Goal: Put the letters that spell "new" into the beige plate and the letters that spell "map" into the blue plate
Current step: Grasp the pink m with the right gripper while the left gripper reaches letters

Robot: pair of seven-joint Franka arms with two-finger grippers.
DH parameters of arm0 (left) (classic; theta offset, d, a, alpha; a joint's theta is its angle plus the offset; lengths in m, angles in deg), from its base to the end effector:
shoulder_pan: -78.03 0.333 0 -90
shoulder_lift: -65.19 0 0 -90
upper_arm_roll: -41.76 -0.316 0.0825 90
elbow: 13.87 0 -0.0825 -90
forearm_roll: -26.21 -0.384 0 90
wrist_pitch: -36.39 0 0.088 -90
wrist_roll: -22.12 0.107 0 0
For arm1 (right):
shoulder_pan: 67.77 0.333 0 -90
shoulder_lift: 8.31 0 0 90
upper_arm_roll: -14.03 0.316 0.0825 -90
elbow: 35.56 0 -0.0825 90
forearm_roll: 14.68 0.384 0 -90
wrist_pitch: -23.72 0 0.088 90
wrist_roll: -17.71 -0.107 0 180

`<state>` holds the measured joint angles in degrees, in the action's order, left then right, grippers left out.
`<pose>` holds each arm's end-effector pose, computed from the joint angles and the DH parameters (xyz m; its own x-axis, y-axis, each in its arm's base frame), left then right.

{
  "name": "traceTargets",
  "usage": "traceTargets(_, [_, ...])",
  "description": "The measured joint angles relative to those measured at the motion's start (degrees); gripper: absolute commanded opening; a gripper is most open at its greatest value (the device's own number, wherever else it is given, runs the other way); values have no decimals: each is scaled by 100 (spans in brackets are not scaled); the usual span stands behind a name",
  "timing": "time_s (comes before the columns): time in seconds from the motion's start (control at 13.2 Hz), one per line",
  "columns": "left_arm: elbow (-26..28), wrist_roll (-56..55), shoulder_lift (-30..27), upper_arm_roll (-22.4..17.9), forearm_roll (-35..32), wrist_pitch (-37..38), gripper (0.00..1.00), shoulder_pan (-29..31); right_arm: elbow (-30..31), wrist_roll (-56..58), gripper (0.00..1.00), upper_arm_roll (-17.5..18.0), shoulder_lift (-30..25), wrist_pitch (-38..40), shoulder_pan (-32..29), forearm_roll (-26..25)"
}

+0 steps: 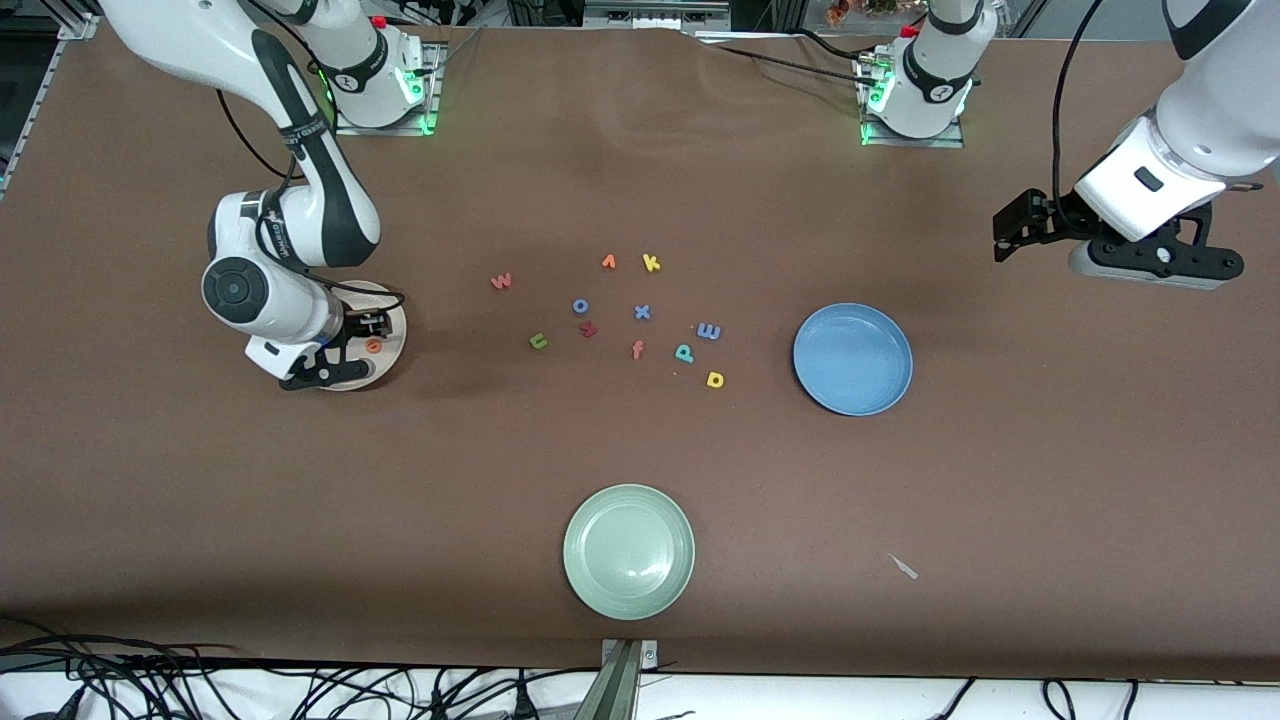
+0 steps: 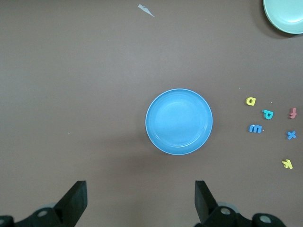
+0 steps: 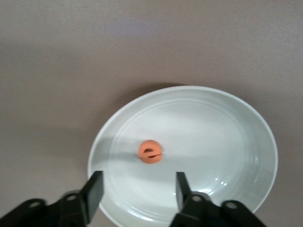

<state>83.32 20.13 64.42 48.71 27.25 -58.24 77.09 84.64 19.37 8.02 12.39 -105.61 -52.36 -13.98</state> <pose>0.5482 -0.0782 0.5794 0.9944 -0.1012 -0.0319 -0.1008 -0.9948 0.0153 0.5524 0.0918 0.2321 0.9633 0.1802 -0.1992 0.1885 -0.9818 0.0235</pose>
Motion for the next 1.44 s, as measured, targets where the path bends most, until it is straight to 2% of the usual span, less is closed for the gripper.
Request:
traceTargets(0.23, [18,0,163,18,7,24,100,-12,-1,-781,100,434,-184,145,31,4])
traceTargets(0.53, [28,-423,880,107,196,-453,100,-136,169,-1642,100,1112,-378,149,78,4])
traceTargets(0.98, [24,-860,1682,196,467,-1210,100,-277,1119,-2148,100,1697,-534,-1198,83,3])
traceTargets(1.13, [28,-1478,1942,247,491,-1622,100,-537,1333,-2333,100,1865,-533,-1557,107,3])
traceTargets(1.44, [22,-3189,2478,284,491,-2436,100,-1409,1663,-2403,100,1900,-436,-2120,378,3])
